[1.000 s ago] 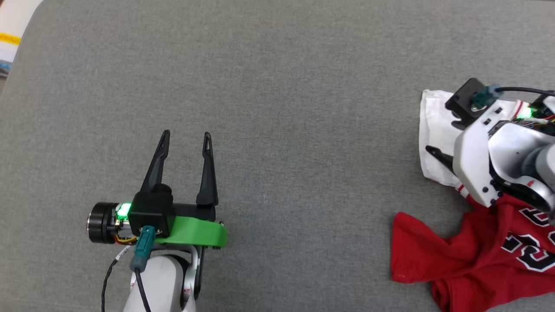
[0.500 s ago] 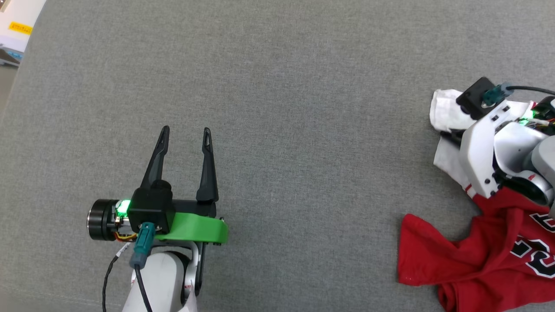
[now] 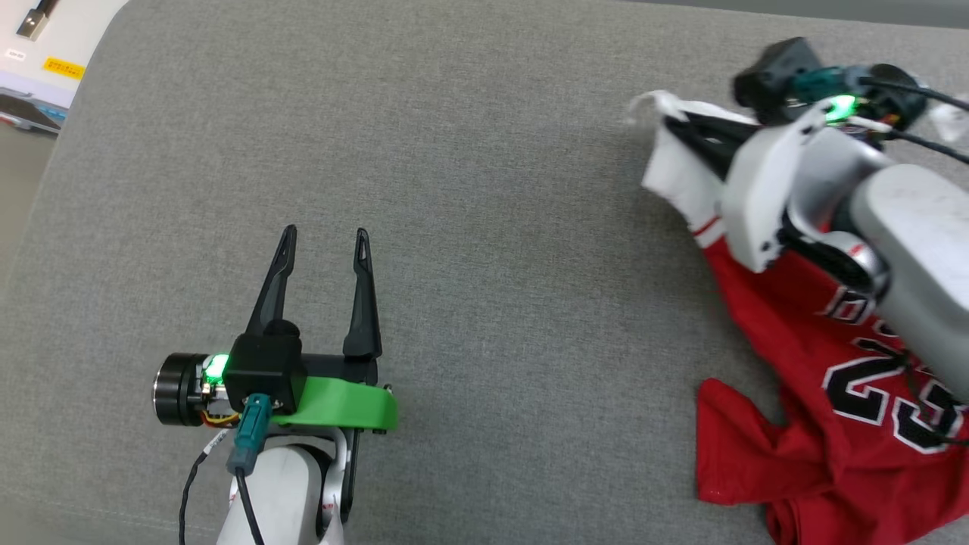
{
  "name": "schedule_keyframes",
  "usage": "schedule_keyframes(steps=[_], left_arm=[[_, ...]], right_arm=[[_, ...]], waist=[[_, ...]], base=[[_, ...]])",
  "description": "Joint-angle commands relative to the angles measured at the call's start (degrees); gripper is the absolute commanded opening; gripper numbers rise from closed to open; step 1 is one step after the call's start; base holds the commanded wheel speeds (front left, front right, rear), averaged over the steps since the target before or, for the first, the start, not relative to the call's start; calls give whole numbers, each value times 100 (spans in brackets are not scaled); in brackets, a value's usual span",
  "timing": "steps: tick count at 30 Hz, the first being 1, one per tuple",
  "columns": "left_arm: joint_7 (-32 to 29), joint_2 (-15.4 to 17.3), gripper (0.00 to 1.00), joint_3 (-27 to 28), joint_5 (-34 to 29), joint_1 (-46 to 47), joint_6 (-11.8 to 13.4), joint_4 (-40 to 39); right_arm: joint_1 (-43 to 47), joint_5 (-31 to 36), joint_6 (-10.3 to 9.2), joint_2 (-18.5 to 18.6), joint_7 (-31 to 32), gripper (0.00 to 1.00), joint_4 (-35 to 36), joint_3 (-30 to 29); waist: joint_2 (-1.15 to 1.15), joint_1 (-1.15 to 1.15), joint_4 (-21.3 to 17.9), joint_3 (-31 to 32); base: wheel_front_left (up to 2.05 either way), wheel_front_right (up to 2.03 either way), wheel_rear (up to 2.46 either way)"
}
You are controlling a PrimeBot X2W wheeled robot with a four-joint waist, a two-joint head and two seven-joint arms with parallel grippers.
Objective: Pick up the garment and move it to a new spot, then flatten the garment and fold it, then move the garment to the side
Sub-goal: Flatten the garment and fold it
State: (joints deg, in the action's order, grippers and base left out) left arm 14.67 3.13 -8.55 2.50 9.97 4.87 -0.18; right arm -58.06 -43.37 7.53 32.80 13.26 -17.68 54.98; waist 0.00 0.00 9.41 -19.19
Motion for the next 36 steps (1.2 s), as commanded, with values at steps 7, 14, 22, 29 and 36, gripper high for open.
schedule_keyframes(steps=[7,14,22,29,36], left_arm=[[33,-24,100,8,1,-63,38,-11],[33,-24,100,3,42,-58,74,15],[33,-24,100,27,42,-52,103,62],[33,18,100,162,-3,-70,34,129],[33,189,100,372,77,-53,-198,49]], right_arm=[[-259,222,-4,-947,-285,0,-306,706],[89,132,-4,-1497,-330,0,-791,1703],[878,315,-4,-1553,286,0,-872,1834],[611,492,-4,-1558,-1128,100,-814,1692],[990,982,-4,-1373,-2357,100,-731,601]], waist=[[0,0,132,-35],[0,0,207,-75],[0,0,153,-65],[0,0,-93,218],[0,0,-434,560]], base=[[0,0,0],[0,0,0],[0,0,0],[0,0,0],[0,0,0]])
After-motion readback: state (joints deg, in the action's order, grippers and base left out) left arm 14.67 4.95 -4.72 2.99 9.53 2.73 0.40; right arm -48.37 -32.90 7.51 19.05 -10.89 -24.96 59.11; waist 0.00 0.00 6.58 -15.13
